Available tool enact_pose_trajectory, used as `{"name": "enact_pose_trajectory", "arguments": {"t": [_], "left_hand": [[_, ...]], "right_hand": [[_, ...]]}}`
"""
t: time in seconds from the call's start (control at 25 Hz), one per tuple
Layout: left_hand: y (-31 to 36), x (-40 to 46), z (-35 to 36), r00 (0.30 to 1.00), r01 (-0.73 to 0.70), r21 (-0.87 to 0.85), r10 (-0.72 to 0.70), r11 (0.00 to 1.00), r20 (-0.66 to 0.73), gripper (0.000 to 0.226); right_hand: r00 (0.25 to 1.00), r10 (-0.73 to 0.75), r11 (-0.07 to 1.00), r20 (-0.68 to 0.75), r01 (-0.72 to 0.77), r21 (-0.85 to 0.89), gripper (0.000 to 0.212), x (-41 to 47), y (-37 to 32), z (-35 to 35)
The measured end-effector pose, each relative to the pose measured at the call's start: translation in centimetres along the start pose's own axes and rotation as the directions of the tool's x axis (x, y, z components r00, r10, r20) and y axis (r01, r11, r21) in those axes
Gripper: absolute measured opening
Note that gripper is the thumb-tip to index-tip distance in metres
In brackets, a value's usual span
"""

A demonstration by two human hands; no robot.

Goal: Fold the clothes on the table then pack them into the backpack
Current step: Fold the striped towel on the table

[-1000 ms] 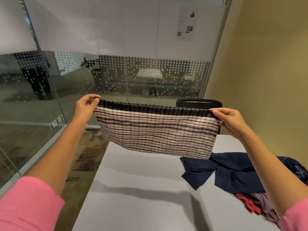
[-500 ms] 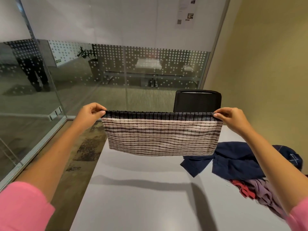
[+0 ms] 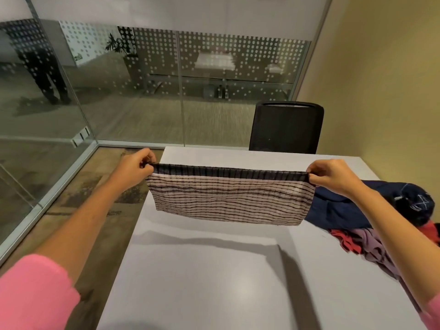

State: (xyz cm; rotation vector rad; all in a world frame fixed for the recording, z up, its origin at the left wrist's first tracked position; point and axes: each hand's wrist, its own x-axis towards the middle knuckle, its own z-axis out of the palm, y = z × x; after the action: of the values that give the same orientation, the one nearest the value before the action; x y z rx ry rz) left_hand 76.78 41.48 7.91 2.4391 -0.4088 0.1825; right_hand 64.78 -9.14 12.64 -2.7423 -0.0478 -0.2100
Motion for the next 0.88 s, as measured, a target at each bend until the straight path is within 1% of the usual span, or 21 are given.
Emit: {"name": "enact_pose_trajectory", "arguments": {"t": [0.12,0.24,0.36,0.44,0.48,0.56,0.64,0.68,0.72,0.76,0.8,0.84,0.88], "left_hand": [[0.2,0.0,0.0,0.999,-0.033,0.094,0.031,0.995,0.024,0.029],[0.5,0.0,-0.1,0.998,-0.066,0.2,0.061,0.978,0.031,0.024],[0.1,-0.2,0.4,0.985,-0.132,0.284,0.095,0.95,0.141,0.023],[-0.2,-0.5,1.3,0.969,-0.157,0.328,0.08,0.932,0.235,0.02],[-0.5,-0.5,1.8,0.962,-0.162,0.35,0.069,0.923,0.264,0.017],[-0.9,-0.2,2.8,0.969,-0.142,0.375,0.051,0.916,0.242,0.012],[-1.4,-0.1,3.6,0.991,-0.088,0.382,0.042,0.92,0.129,0.01],[-1.9,-0.4,4.1,0.997,-0.065,0.379,0.05,0.923,0.051,0.011],[-2.5,-1.0,4.8,0.998,-0.053,0.365,0.065,0.929,-0.021,0.011],[-3.2,-1.8,5.5,0.994,-0.056,0.343,0.084,0.938,-0.066,0.012],[-4.0,-2.8,6.5,0.991,-0.083,0.329,0.114,0.941,-0.075,0.014],[-5.2,-4.2,7.7,0.989,-0.12,0.329,0.143,0.937,-0.047,0.018],[-6.2,-5.8,9.0,0.987,-0.158,0.337,0.161,0.928,0.017,0.023]], "right_hand": [[0.994,-0.025,0.99,0.106,0.04,-0.138,0.011,-0.2,-0.1,0.4],[0.984,-0.03,0.975,0.177,0.068,-0.211,0.015,-0.1,0.4,0.7],[0.968,-0.004,0.957,0.251,0.076,-0.279,0.014,-0.7,1.1,1.6],[0.961,0.022,0.934,0.276,0.078,-0.348,0.01,-0.6,1.1,2.7],[0.962,0.058,0.925,0.267,0.049,-0.376,0.011,-0.4,0.8,3.2],[0.973,0.139,0.923,0.184,-0.06,-0.379,0.013,0.2,0.2,4.4],[0.993,0.121,0.945,-0.015,-0.12,-0.306,0.014,0.5,0.3,5.8],[0.987,0.097,0.961,-0.125,-0.126,-0.247,0.012,0.2,0.5,6.7],[0.974,0.086,0.973,-0.209,-0.127,-0.192,0.011,-0.3,0.8,7.6],[0.964,0.091,0.98,-0.251,-0.132,-0.149,0.01,-0.9,1.2,8.7],[0.961,0.106,0.984,-0.256,-0.139,-0.114,0.009,-1.8,1.6,9.9],[0.963,0.129,0.984,-0.235,-0.154,-0.091,0.008,-2.7,2.0,11.3],[0.969,0.157,0.981,-0.192,-0.176,-0.086,0.01,-3.9,2.3,12.8]]}}
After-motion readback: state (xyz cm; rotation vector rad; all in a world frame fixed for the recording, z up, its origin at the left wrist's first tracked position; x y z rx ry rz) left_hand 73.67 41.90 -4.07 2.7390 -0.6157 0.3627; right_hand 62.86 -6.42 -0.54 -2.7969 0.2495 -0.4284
